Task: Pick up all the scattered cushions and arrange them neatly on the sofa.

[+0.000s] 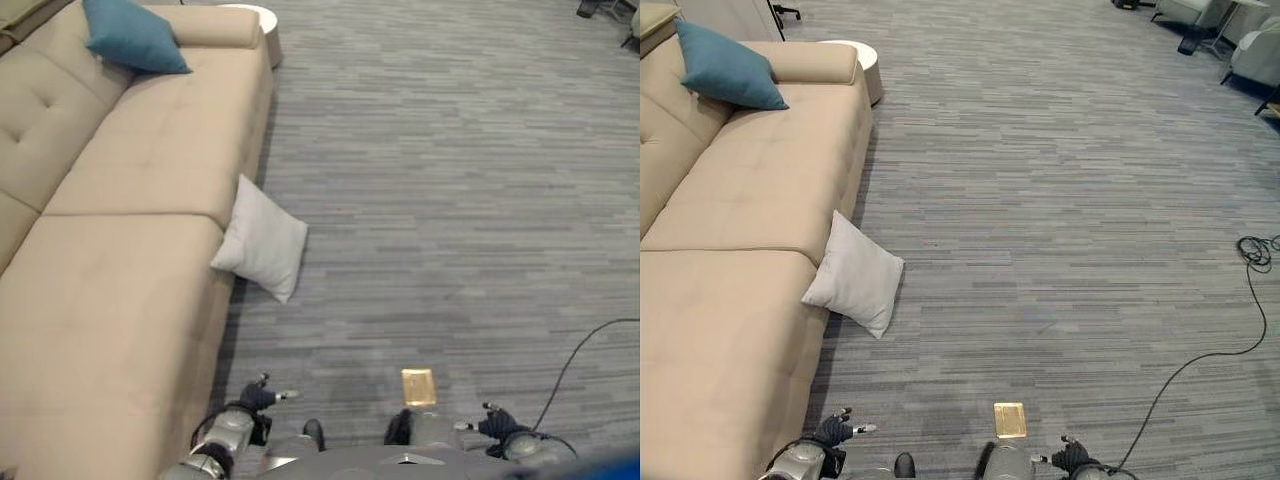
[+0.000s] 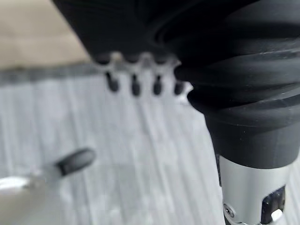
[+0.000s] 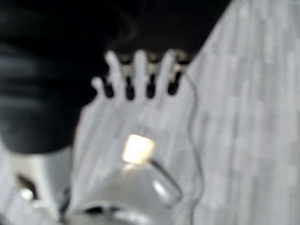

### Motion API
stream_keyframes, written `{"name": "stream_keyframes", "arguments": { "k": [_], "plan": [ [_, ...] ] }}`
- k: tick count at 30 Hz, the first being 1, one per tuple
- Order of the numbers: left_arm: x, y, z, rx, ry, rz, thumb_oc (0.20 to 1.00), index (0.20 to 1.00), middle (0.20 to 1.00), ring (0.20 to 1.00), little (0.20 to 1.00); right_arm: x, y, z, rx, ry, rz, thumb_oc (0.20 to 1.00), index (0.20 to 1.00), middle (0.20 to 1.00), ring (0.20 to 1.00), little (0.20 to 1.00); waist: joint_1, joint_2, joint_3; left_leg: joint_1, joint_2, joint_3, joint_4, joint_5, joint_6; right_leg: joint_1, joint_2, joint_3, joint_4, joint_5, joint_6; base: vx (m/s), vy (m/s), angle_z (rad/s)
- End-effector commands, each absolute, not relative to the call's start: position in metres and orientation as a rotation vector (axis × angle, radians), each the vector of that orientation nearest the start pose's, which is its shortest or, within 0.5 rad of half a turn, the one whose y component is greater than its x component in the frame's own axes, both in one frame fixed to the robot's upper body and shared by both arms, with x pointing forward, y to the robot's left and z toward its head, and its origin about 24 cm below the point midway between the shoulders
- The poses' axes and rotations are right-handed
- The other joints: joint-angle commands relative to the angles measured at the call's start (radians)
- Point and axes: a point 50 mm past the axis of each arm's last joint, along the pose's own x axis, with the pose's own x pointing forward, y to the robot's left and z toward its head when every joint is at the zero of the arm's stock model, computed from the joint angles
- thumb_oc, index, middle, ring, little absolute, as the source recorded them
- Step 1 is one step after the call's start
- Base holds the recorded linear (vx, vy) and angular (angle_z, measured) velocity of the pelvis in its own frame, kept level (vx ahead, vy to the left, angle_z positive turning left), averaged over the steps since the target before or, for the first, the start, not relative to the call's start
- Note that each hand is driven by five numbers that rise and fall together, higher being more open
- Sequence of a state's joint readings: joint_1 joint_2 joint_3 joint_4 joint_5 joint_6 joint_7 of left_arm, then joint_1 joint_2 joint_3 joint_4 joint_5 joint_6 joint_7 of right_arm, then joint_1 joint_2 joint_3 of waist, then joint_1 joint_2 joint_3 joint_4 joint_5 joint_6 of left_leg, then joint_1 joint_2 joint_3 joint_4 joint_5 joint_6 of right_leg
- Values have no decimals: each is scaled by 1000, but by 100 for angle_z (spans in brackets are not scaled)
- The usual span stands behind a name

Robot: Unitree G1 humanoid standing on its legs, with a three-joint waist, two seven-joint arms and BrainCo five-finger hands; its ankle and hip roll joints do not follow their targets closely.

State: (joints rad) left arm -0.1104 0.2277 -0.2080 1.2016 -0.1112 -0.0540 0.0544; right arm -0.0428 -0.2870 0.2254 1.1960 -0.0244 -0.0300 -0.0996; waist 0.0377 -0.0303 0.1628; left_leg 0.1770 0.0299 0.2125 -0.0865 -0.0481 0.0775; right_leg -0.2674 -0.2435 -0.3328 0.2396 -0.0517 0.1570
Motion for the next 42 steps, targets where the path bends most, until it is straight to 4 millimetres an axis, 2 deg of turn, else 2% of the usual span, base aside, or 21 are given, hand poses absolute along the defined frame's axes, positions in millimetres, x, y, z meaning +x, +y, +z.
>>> {"name": "stream_keyframes", "arguments": {
  "k": [1, 4, 5, 7, 9, 11, 14, 15, 16, 18, 19, 23, 24, 26, 27, 30, 32, 34, 37, 39, 42],
  "plan": [
    [143, 223, -146, 249, 1014, 105, 1000, 1000, 1000, 1000, 1000, 122, -259, -145, -530, 1112, -51, 1000, 1000, 1000, 1000, 1000, -26, -16, -5, -25, -32, -84, 109, -74, -103, 81, 83, 93, -193, 142, 39, 318, -136, 37],
    [140, 221, -148, 248, 1027, 96, 1000, 1000, 1000, 1000, 1000, 118, -260, -147, -530, 1126, -46, 1000, 1000, 1000, 1000, 1000, -41, -16, -15, -3, -31, -115, 114, -91, -105, 80, 102, 162, -157, 129, 36, 276, -165, 25],
    [133, 211, -153, 235, 1049, 69, 1000, 1000, 1000, 1000, 1000, 109, -260, -149, -517, 1148, -51, 1000, 1000, 1000, 1000, 1000, -57, -17, -37, -18, -19, -139, 235, -59, -139, 115, 130, 168, -155, 121, 4, 327, -313, 51],
    [140, 203, -151, 227, 1027, 39, 1000, 1000, 1000, 1000, 1000, 106, -264, -148, -503, 1146, -80, 1000, 1000, 1000, 1000, 1000, -49, -38, -17, -129, 15, -114, 458, 48, -183, 167, 121, 141, -174, 104, -27, 224, -365, 72],
    [151, 200, -147, 214, 992, 32, 1000, 1000, 1000, 1000, 1000, 106, -263, -148, -485, 1140, -96, 1000, 1000, 1000, 1000, 1000, -35, -63, 12, -217, 59, -70, 587, 72, -187, 221, 123, 94, -204, 80, -59, 84, -302, 82],
    [156, 199, -145, 212, 973, 24, 1000, 1000, 1000, 1000, 1000, 104, -263, -149, -478, 1147, -103, 1000, 1000, 1000, 1000, 1000, -16, -70, 21, -288, 59, -29, 561, 68, -181, 274, 127, 65, -239, 66, -62, 172, -187, 52],
    [156, 200, -145, 218, 974, 27, 1000, 1000, 1000, 1000, 1000, 104, -263, -148, -473, 1138, -107, 1000, 1000, 1000, 1000, 1000, -13, -60, 16, -311, 88, 67, 397, 66, -164, 319, 138, 21, -267, 44, -50, 254, -62, 76],
    [154, 200, -146, 223, 985, 22, 1000, 1000, 1000, 1000, 1000, 104, -263, -149, -472, 1136, -107, 1000, 1000, 1000, 1000, 1000, -17, -52, 9, -310, 98, 100, 338, 62, -176, 338, 145, 12, -270, 19, -43, 325, 21, 53],
    [152, 202, -146, 220, 995, 35, 1000, 1000, 1000, 1000, 1000, 104, -262, -149, -468, 1134, -106, 1000, 1000, 1000, 1000, 1000, -18, -41, 5, -322, 115, 145, 285, 99, -184, 354, 154, -5, -264, 1, -43, 365, 34, 38],
    [147, 204, -149, 225, 1018, 38, 1000, 1000, 1000, 1000, 1000, 103, -261, -149, -475, 1137, -98, 1000, 1000, 1000, 1000, 1000, -10, -34, -1, -329, 112, 149, 212, 148, -192, 375, 158, -20, -248, -26, -45, 285, 56, 58],
    [144, 206, -149, 219, 1023, 47, 1000, 1000, 1000, 1000, 1000, 106, -259, -149, -471, 1131, -89, 1000, 1000, 1000, 1000, 1000, -7, -32, -3, -324, 98, 124, 228, 134, -168, 368, 152, -32, -216, -34, -50, 216, 72, 50],
    [139, 209, -151, 222, 1037, 57, 1000, 1000, 1000, 1000, 1000, 108, -252, -150, -476, 1116, -56, 1000, 1000, 1000, 1000, 1000, 12, -38, -2, -318, 64, 72, 236, 103, -147, 371, 116, -42, -113, -46, -30, 236, 124, 10],
    [143, 211, -149, 226, 1028, 61, 1000, 1000, 1000, 1000, 1000, 115, -246, -149, -468, 1092, -41, 1000, 1000, 1000, 1000, 1000, 19, -43, -4, -292, 29, 59, 221, 60, -113, 331, 65, -57, 22, -17, -1, 267, 178, 37],
    [143, 212, -149, 235, 1030, 53, 1000, 1000, 1000, 1000, 1000, 115, -244, -150, -477, 1093, -25, 1000, 1000, 1000, 1000, 1000, 23, -45, -6, -274, 9, 56, 211, 45, -97, 305, 37, -55, 86, 14, 10, 284, 184, 45],
    [146, 215, -147, 229, 1012, 72, 1000, 1000, 1000, 1000, 1000, 121, -241, -148, -473, 1067, -17, 1000, 1000, 1000, 1000, 1000, 23, -40, 2, -238, -10, 36, 202, 21, -74, 262, -5, -62, 212, 79, 18, 292, 182, 54],
    [145, 220, -146, 230, 1011, 86, 1000, 1000, 1000, 1000, 1000, 125, -238, -148, -473, 1056, -7, 1000, 1000, 1000, 1000, 1000, 15, -32, 5, -205, -18, 20, 185, 4, -66, 211, 4, -37, 269, 81, 12, 211, 104, 77],
    [145, 224, -145, 233, 1009, 98, 1000, 1000, 1000, 1000, 1000, 133, -232, -146, -473, 1018, 23, 1000, 1000, 1000, 1000, 1000, -3, -35, 15, -161, -38, -37, 162, -3, -80, 140, 80, 25, 172, 47, -1, 355, -15, 66],
    [144, 228, -145, 245, 1012, 100, 1000, 1000, 1000, 1000, 1000, 140, -229, -143, -477, 986, 35, 1000, 1000, 1000, 1000, 1000, -15, -42, 16, -147, -50, -72, 160, -14, -94, 134, 94, 33, 59, 47, -6, 279, -83, 104],
    [139, 229, -147, 253, 1031, 100, 1000, 1000, 1000, 1000, 1000, 143, -225, -142, -470, 965, 50, 1000, 1000, 1000, 1000, 1000, -41, -55, 6, -119, -66, -116, 151, -32, -108, 114, 122, 138, -105, 81, 8, 262, -94, 116],
    [136, 230, -148, 249, 1037, 102, 1000, 1000, 1000, 1000, 1000, 142, -224, -141, -476, 959, 64, 1000, 1000, 1000, 1000, 1000, -54, -56, 3, -102, -69, -142, 152, -41, -113, 107, 132, 190, -127, 100, 18, 229, -96, 81],
    [130, 230, -150, 240, 1049, 110, 1000, 1000, 1000, 1000, 1000, 143, -223, -141, -487, 954, 77, 1000, 1000, 1000, 1000, 1000, -59, -60, -6, -82, -77, -174, 165, -63, -119, 122, 134, 200, -131, 109, 15, 218, -115, 66]
  ]
}}
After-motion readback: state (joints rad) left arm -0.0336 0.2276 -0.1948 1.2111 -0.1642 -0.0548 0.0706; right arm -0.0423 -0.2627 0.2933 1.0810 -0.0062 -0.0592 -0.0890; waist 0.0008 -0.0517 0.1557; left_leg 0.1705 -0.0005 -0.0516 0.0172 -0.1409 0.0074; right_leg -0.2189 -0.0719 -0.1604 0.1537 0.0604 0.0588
